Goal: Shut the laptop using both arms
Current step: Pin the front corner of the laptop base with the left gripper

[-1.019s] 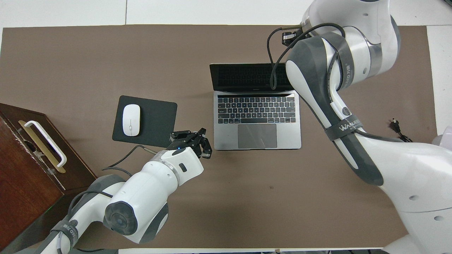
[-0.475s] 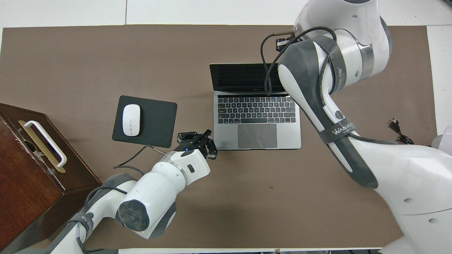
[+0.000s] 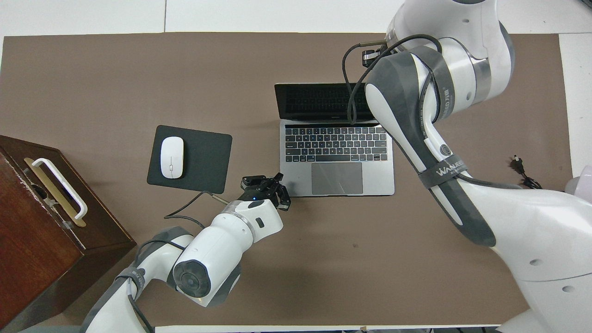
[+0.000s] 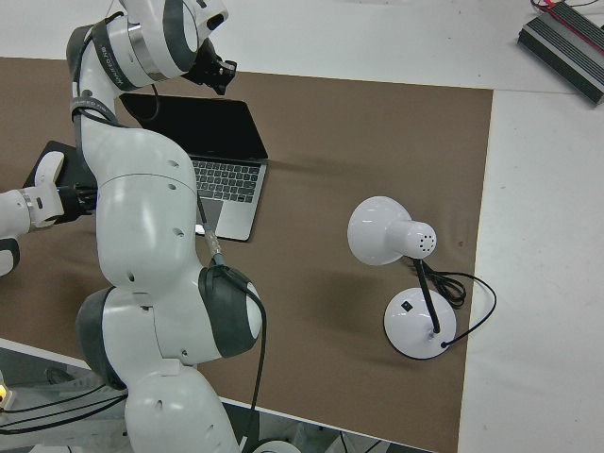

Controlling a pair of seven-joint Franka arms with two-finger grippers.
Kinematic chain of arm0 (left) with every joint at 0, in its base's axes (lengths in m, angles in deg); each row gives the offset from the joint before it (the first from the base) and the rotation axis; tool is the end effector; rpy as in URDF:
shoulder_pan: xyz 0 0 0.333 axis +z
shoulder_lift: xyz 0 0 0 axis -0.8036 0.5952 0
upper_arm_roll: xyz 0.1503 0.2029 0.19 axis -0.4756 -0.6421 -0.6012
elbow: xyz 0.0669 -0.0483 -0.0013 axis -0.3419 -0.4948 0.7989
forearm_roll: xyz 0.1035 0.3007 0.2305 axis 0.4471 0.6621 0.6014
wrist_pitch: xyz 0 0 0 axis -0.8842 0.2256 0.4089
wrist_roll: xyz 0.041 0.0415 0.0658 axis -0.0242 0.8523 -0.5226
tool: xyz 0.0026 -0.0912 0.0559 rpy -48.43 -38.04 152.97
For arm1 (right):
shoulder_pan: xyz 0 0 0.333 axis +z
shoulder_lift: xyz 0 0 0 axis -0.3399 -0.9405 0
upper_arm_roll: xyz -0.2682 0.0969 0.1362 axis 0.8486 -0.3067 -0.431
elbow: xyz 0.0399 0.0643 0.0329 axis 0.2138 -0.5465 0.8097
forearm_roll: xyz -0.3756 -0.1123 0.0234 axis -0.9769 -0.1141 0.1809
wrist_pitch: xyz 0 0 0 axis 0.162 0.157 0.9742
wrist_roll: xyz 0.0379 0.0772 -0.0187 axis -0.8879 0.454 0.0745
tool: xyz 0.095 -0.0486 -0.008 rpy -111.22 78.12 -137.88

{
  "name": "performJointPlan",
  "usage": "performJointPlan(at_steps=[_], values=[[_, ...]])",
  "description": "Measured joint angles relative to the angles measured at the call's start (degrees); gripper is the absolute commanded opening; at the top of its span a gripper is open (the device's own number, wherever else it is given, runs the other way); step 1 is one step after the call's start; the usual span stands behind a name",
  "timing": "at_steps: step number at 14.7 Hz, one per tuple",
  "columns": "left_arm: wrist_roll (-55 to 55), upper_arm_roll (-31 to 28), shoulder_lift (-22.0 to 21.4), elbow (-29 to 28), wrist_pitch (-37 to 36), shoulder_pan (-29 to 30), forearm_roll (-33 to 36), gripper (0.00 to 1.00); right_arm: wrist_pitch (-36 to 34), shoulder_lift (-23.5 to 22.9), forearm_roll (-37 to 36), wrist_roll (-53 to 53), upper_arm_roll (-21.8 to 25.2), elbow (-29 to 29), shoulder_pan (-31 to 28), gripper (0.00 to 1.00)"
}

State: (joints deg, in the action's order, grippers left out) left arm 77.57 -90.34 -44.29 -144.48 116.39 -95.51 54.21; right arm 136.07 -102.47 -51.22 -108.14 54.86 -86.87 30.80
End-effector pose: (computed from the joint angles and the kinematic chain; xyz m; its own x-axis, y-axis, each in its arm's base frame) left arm 0.4031 -0.3335 0.3134 0.6692 -0.3544 0.6531 -0.5364 -0.8387 0.0945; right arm 0.7205 0.2050 0.4834 0.9913 -0.0056 0.1312 -0.0075 -0.9999 0.0134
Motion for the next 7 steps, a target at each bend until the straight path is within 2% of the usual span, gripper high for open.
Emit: performJointPlan(at_steps=[7], values=[[-0.2, -0.1, 2.6, 0.4, 1.4, -1.8, 0.0, 0.00, 0.0, 0.0, 0.0, 0.0, 0.0, 0.0, 0.0, 0.00]])
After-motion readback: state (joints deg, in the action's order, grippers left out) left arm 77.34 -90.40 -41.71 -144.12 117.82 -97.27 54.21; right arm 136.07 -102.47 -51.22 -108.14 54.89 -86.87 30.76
